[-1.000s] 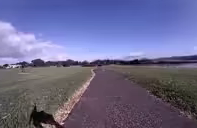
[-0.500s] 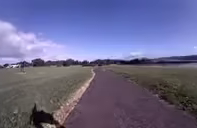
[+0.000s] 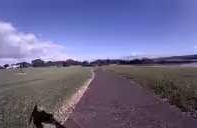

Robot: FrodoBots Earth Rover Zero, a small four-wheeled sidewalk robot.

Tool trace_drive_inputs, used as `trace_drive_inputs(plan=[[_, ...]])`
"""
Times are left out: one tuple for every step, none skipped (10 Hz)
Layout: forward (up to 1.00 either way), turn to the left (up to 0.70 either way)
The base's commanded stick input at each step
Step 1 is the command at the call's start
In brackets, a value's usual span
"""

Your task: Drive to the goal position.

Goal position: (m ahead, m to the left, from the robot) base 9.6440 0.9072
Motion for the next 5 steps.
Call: trace_drive_inputs(plan=[[0.70, 0.14], [0.70, 0.14], [0.70, 0.14], [0.70, 0.01], [0.70, 0.00]])
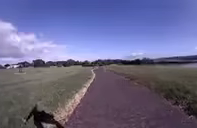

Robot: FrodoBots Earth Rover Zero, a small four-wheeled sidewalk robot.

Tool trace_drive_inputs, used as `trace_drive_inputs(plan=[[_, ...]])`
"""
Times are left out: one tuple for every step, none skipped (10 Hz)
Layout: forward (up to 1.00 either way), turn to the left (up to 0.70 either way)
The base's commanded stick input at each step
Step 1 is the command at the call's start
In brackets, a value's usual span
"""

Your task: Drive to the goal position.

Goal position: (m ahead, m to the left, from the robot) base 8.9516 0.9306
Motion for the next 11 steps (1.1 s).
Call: trace_drive_inputs(plan=[[0.70, 0.00], [0.70, 0.00], [0.70, 0.00], [0.70, 0.00], [0.70, 0.00], [0.70, 0.00], [0.70, 0.00], [0.70, 0.00], [0.70, 0.00], [0.70, 0.00], [0.70, 0.00]])
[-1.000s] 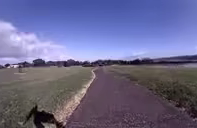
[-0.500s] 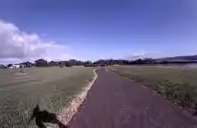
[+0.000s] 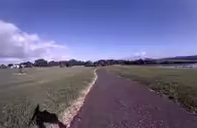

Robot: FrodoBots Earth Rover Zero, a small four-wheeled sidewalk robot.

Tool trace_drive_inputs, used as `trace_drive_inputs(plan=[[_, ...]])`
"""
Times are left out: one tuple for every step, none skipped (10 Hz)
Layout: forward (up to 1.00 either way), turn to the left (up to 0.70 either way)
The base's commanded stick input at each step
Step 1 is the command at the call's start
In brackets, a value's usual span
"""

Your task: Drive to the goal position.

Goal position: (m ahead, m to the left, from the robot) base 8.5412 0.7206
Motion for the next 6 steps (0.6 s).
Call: trace_drive_inputs(plan=[[0.70, 0.00], [0.70, 0.00], [0.70, 0.00], [0.70, 0.00], [0.70, 0.00], [0.70, 0.00]])
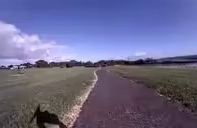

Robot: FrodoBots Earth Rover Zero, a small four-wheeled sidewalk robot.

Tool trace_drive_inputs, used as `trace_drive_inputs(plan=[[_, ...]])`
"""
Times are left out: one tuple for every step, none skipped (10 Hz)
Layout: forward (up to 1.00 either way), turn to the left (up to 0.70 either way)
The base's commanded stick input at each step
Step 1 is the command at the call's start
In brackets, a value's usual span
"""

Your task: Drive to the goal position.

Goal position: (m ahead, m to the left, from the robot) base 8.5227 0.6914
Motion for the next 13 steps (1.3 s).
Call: trace_drive_inputs(plan=[[0.70, 0.00], [0.70, 0.00], [0.70, 0.00], [0.70, 0.00], [0.70, 0.00], [0.70, 0.00], [0.70, 0.00], [0.70, 0.00], [0.70, 0.00], [0.70, 0.00], [0.70, 0.00], [0.70, 0.00], [0.70, 0.00]])
